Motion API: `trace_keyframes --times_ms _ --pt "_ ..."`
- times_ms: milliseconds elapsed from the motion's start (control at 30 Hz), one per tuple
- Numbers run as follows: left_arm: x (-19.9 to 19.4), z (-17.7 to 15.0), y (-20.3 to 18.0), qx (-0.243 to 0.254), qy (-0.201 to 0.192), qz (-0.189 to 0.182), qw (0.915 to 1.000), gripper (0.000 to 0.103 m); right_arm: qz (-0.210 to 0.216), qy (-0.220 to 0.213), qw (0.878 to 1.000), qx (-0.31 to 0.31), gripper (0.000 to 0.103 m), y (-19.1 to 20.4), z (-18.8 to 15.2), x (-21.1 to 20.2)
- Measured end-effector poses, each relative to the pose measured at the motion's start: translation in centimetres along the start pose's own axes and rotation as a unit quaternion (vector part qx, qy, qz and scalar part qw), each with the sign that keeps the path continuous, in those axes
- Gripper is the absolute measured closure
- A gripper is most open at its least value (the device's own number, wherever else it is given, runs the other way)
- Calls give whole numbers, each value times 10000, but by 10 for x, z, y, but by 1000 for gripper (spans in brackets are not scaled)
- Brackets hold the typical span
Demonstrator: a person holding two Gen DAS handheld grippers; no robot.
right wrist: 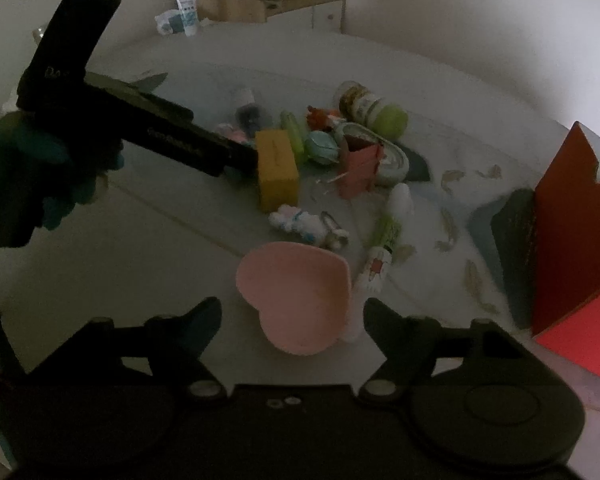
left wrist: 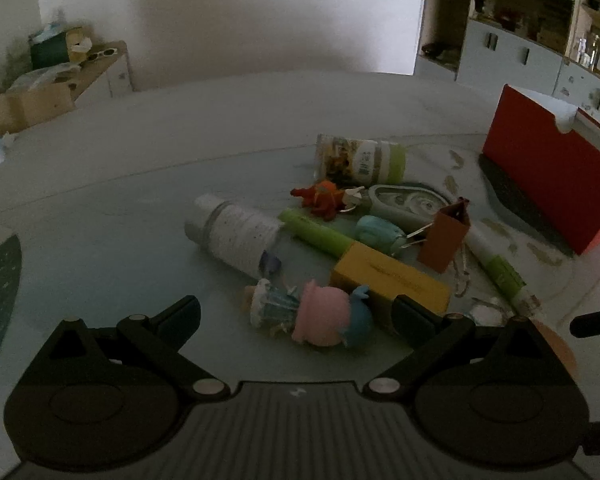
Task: Organize rigid objects
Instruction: 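Grasp the pink heart dish with the right tool while the left tool grasps the doll, then carry the doll in the left tool and heart dish in the right tool to the box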
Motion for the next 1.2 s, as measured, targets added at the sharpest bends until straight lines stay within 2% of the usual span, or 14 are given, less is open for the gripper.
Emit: trace_keyframes --times_ms 267,367,433,467,633,733,1200 --pt "18 -4 -1 319 119 -180 9993 1 -74 19 9999 -99 28 5 4 8" --pt "20 -4 -4 394 148 -191 9989 11 -154 18 9998 -124 28 5 6 10" --pt "21 -5 -7 451 189 -200 9986 24 -189 23 9998 -109 29 4 8 11" --pt "22 -5 -8 474 195 -174 9985 25 -194 20 9998 -96 30 3 9 12" --pt "20 -6 -8 420 212 -98 9988 26 -301 -35 9994 -183 44 5 11 12" --pt "18 -7 -9 414 238 -4 9989 26 -298 -53 9993 -223 47 6 11 12" --pt "-11 -18 -19 141 199 159 9996 26 -242 -221 9995 -43 48 0 9 -5"
Point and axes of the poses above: each gripper's, at about its wrist camera, not at the fingertips, and x roughly the way its jaws point, y to its left, z to its top, the point moved 5 cm from there along x, roughly the way its jaws point, and after that the axes turned 11 degrees about -z, right-handed, at the moved point
